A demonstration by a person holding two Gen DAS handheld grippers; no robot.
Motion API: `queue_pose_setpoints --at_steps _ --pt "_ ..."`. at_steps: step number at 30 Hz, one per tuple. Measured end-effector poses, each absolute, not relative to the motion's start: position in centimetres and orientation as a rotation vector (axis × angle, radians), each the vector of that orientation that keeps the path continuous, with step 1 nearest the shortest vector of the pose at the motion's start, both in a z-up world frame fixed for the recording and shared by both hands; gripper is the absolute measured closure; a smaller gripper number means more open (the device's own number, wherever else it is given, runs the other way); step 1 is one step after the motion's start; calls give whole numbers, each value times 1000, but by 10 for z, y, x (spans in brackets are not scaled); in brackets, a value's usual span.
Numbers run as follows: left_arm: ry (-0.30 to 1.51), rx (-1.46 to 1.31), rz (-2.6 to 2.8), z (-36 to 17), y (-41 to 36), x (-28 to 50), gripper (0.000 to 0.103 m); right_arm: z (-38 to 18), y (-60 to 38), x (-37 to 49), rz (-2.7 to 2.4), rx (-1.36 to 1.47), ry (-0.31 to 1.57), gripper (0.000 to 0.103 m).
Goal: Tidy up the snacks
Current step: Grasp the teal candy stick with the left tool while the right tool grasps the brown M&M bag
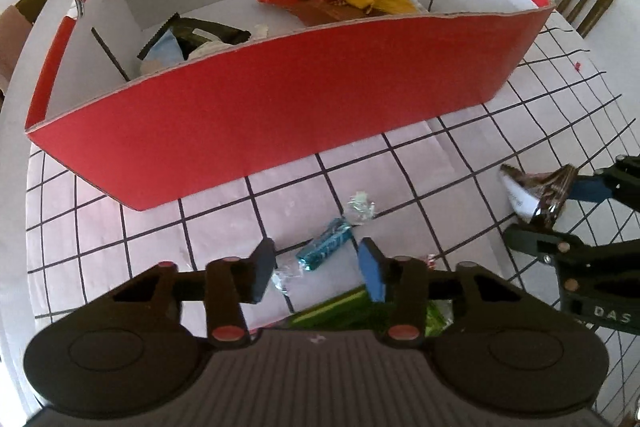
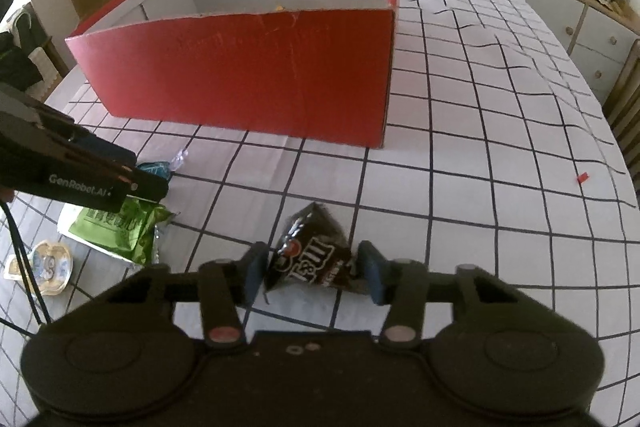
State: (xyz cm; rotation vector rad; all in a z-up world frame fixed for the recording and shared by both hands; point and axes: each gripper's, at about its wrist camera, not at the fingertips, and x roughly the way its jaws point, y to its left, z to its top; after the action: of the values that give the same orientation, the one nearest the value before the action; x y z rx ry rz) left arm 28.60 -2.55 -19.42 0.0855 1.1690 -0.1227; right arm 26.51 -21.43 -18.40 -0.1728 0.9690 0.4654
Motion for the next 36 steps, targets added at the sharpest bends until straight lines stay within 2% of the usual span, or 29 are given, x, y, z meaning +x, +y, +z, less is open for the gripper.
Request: queue_pose_setpoints --at_steps 2,4,5,11,21,36 --pt "1166 78 -115 -194 -27 285 70 -184 -214 264 455 -178 964 58" --pt "1166 63 -107 -193 -26 284 74 -184 -214 263 449 -174 959 60" --pt "1162 55 -98 -193 -25 284 80 -184 -214 263 448 -168 959 61" --pt "1163 -42 -50 -189 -12 280 90 -180 -219 260 433 -129 944 65" --pt "1159 -124 -2 -184 1 268 91 -163 -226 250 434 -85 921 66" --pt "1080 -183 41 -144 23 237 91 -117 -227 231 470 -77 828 66"
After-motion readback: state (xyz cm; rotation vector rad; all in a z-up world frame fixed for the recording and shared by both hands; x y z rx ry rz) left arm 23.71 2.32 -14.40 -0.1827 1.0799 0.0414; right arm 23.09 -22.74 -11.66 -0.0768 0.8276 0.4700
